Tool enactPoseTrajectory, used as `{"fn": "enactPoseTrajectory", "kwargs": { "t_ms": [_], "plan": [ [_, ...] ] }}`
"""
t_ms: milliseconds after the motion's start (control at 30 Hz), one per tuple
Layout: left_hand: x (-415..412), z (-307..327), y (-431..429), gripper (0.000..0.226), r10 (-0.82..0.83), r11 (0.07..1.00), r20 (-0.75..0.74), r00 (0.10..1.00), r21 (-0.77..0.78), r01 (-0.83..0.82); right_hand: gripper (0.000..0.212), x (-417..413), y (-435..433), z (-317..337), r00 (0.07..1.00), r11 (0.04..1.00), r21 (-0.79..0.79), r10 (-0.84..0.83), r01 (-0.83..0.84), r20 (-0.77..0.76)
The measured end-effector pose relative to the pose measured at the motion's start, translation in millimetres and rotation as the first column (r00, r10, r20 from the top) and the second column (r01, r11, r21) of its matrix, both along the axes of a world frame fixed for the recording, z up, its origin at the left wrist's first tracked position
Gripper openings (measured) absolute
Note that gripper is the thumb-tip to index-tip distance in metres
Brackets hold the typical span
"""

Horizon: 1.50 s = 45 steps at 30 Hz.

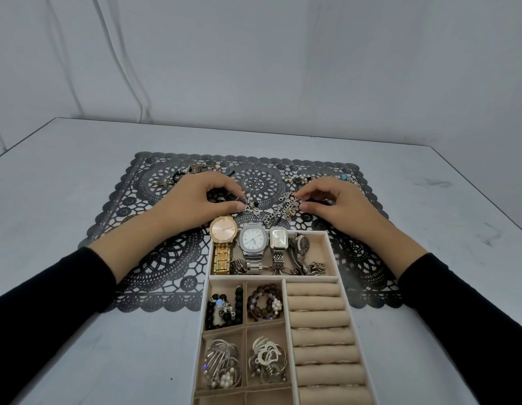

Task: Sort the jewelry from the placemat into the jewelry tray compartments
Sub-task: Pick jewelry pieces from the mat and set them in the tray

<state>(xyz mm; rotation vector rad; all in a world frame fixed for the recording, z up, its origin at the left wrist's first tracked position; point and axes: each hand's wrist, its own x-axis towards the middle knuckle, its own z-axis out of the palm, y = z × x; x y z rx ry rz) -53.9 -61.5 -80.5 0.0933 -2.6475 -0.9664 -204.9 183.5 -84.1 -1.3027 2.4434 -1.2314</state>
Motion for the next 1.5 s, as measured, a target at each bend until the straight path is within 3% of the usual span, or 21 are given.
{"fn": "enactPoseTrajectory", "kwargs": {
  "t_ms": [367, 600, 934, 1100, 1500],
  "plan": [
    [6, 1, 6, 0.012, -0.051, 0.991, -0.090, 0.995, -0.126, 0.040, 0.016, 6, 1, -1, 0.998, 0.994, -0.091, -0.056, 0.058, 0.018],
    [17, 6, 9, 0.011, 0.087, 0.984, -0.096, 0.992, 0.164, -0.071, 0.013, 19, 7, 10, 0.985, 0.982, -0.147, -0.097, 0.119, 0.146],
    [47, 22, 18, 0.011, 0.231, 0.920, -0.174, 0.957, 0.359, -0.157, 0.017, 59, 28, 26, 0.887, 0.927, -0.292, -0.080, 0.233, 0.456],
    [69, 31, 34, 0.010, 0.223, 0.906, -0.212, 0.952, 0.405, -0.122, 0.017, 76, 45, 34, 0.915, 0.892, -0.360, -0.127, 0.275, 0.384],
    [113, 30, 79, 0.008, 0.141, 0.918, -0.265, 0.954, 0.397, -0.026, 0.015, 132, 95, 27, 0.913, 0.870, -0.416, -0.088, 0.265, 0.399]
  ]
}}
